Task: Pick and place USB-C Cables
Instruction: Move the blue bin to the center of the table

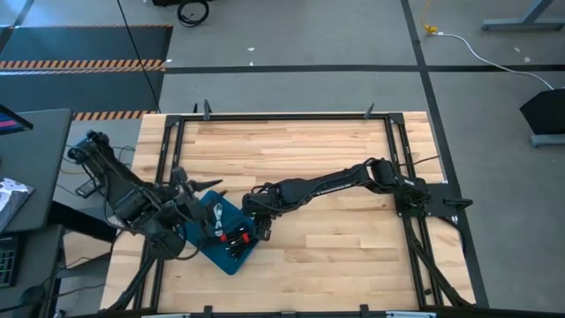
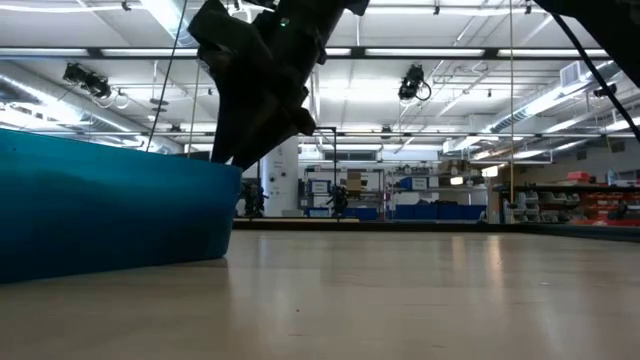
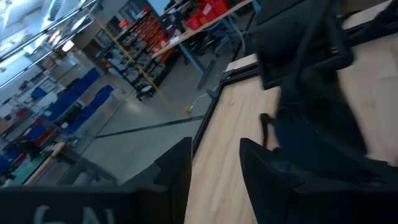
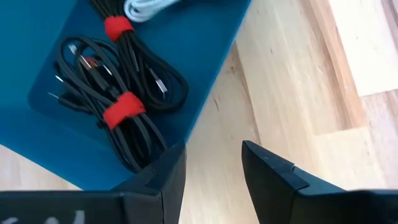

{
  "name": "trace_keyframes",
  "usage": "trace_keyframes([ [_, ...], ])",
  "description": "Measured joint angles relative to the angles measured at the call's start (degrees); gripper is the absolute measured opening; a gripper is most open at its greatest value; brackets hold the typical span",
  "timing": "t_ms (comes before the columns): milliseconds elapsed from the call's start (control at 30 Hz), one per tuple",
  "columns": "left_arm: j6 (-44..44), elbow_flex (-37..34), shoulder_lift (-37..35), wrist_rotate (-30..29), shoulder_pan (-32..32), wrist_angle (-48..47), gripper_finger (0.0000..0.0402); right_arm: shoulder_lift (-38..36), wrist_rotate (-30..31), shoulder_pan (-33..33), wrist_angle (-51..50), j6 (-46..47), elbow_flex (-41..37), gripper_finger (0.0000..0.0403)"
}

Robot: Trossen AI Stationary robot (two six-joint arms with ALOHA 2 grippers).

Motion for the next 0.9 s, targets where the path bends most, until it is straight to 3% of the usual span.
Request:
trace_keyframes([
  [700,-2.43,-0.02,-0.02,0.95,9.78,0.76,0.0142,3.46,0.13,0.15,-0.27,-1.26,-0.02,0.0161],
  [900,-2.43,-0.02,0.0,2.13,10.18,0.7,0.0142,3.54,3.01,-0.62,-6.3,-3.02,-0.04,0.0129],
])
